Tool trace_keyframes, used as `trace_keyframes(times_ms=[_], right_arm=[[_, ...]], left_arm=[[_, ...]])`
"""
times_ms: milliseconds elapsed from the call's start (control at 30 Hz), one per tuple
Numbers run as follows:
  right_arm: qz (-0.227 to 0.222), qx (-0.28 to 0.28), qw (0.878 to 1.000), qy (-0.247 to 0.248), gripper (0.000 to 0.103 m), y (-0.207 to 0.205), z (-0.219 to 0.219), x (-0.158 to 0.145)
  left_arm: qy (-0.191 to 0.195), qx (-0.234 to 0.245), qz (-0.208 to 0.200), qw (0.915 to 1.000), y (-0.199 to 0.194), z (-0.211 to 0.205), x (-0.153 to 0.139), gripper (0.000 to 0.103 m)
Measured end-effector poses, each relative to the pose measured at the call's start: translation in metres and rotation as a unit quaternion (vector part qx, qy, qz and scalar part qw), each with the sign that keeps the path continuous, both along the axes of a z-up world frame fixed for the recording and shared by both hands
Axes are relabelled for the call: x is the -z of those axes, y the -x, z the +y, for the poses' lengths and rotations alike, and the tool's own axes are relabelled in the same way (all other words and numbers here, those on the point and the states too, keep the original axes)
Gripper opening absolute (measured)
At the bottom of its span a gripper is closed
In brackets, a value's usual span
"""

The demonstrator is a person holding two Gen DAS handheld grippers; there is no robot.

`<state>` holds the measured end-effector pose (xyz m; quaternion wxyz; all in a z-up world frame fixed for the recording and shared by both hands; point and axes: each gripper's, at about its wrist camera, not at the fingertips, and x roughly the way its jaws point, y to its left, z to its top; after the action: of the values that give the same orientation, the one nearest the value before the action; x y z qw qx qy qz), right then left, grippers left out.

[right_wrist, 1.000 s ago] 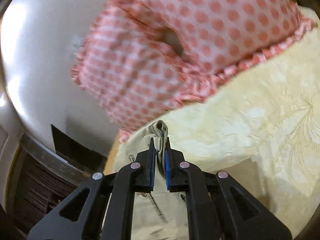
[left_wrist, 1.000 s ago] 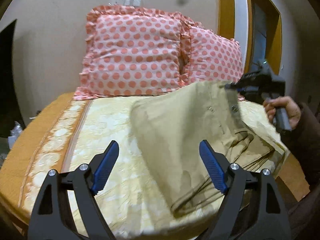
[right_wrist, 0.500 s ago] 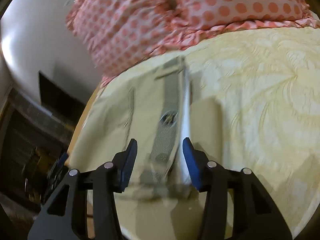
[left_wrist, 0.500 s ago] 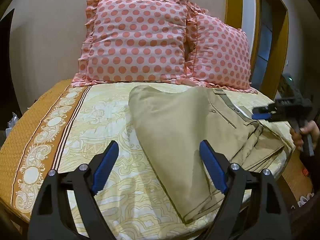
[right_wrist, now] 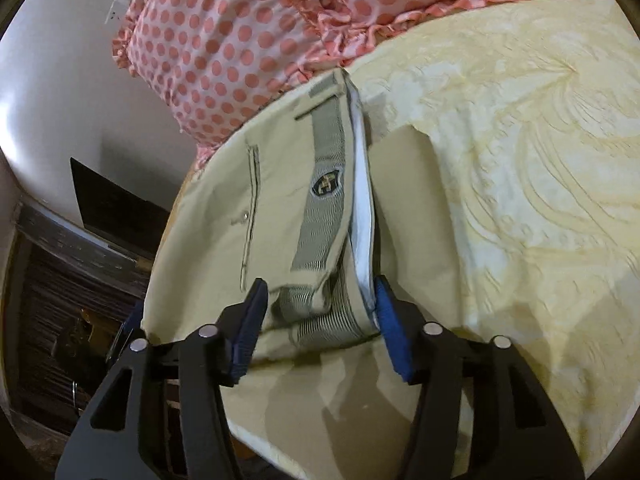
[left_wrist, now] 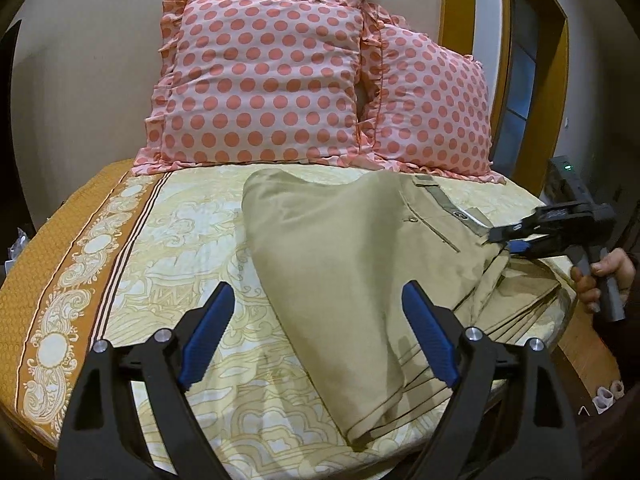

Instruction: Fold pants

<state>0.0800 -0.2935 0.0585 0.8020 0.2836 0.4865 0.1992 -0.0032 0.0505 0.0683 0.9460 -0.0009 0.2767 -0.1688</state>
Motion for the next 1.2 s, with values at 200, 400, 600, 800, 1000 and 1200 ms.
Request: trace_keyframes(times_ms=[200,400,600,800,1000,1200], right_arm=[[-0.048,-0.002,0.998,-0.028,0.022,0.026,-0.005,-0.021],[-0.046,0.014,0.999,-0.008,0.025,0.084,-0.015,-0.021],[-0.089,0.057,0.994,0.022,0.085,0.065,-0.045,-0.033],[-0.042,0.057,0.997,0.017,0.069,0.003,-0.057,-0.008],[-0.044,0.022,0.998,0.024,0.062,-0.017,-0.044,-0.003],[-0.056,-0.017,0.998,0.028,0.024,-0.034,-0.034,-0.005]], left_arm=[[-0.001,-0.004,-0.011,0.9999,0.009,0.004,-0.006,0.087],[0.009,-0.002,-0.003,1.0000,-0.001,0.011,-0.008,0.089],[0.051,0.034,0.054,0.9967,-0.044,0.010,-0.002,0.089],[0.090,0.035,0.146,0.9846,-0.102,0.011,0.015,0.088],[0.116,0.059,0.221,0.9666,-0.135,0.007,0.032,0.082],[0.112,0.092,0.255,0.9561,-0.163,0.003,0.031,0.073]])
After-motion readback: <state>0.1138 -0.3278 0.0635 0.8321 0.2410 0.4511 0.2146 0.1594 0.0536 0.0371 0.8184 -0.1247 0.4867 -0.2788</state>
